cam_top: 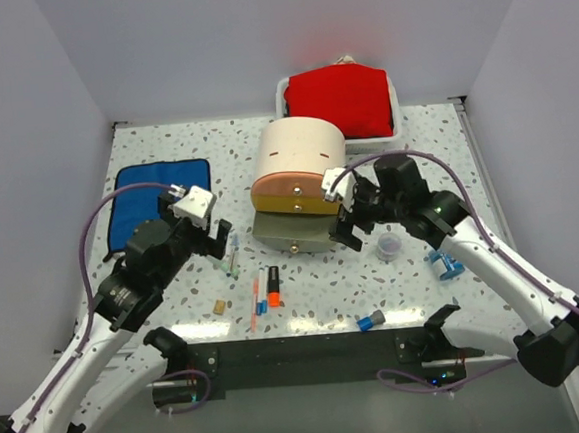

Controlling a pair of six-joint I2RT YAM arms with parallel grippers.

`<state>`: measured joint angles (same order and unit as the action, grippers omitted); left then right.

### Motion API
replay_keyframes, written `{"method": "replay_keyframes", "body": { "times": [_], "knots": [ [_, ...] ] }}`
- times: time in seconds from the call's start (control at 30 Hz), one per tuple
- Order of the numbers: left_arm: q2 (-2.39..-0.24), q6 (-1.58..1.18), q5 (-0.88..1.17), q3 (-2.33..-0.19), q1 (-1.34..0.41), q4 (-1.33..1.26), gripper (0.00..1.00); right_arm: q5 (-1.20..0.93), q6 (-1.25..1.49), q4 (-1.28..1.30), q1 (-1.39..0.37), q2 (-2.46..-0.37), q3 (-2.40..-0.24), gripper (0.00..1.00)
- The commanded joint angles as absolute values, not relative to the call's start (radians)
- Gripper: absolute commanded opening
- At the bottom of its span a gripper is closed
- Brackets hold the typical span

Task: Sort the stationery into containers
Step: Pick up the pen from the center of the board.

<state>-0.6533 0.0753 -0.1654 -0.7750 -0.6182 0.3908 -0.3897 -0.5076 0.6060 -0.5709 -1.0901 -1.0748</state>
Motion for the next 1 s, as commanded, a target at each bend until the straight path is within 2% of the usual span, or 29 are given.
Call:
{"method": "replay_keyframes", "body": {
  "times": [0.0, 0.07, 0.17, 0.23, 0.3, 0.4, 0.43, 0.6, 0.73, 0.77, 0.97],
  "knots": [
    [-0.692, 0.120, -0.182, -0.864, -0.496, 0.512, 1.00, -0.388, -0.664, 0.703, -0.665, -1.201, -1.183, 0.99],
    [-0.742, 0.098, -0.174, -0.920, -0.436, 0.590, 1.00, -0.377, -0.629, 0.693, -0.683, -1.305, -1.260, 0.99],
    [-0.950, 0.008, -0.117, -1.072, -0.394, 0.829, 1.00, -0.376, -0.543, 0.745, -0.713, -1.426, -1.418, 0.99],
    [-1.064, -0.064, -0.025, -1.123, -0.376, 0.879, 0.98, -0.393, -0.492, 0.721, -0.727, -1.440, -1.446, 0.99],
    [-1.089, -0.127, -0.005, -1.123, -0.374, 0.836, 0.98, -0.396, -0.488, 0.624, -0.747, -1.396, -1.399, 0.99],
    [-1.188, -0.167, -0.023, -1.129, -0.351, 0.821, 0.91, -0.358, -0.460, 0.523, -0.758, -1.318, -1.309, 0.99],
    [-1.207, -0.158, -0.029, -1.129, -0.345, 0.809, 0.86, -0.344, -0.448, 0.520, -0.758, -1.307, -1.296, 0.99],
    [-1.333, -0.104, 0.055, -1.123, -0.318, 0.770, 0.74, -0.267, -0.387, 0.546, -0.756, -1.218, -1.287, 0.99],
    [-1.448, -0.036, 0.127, -1.129, -0.318, 0.738, 0.54, -0.163, -0.356, 0.551, -0.753, -1.189, -1.296, 0.99],
    [-1.474, -0.029, 0.135, -1.127, -0.316, 0.741, 0.51, -0.144, -0.336, 0.537, -0.744, -1.183, -1.295, 0.99],
    [-1.531, -0.058, 0.138, -1.072, -0.318, 0.692, 0.54, -0.075, -0.313, 0.451, -0.718, -1.181, -1.305, 0.99]
  ]
}}
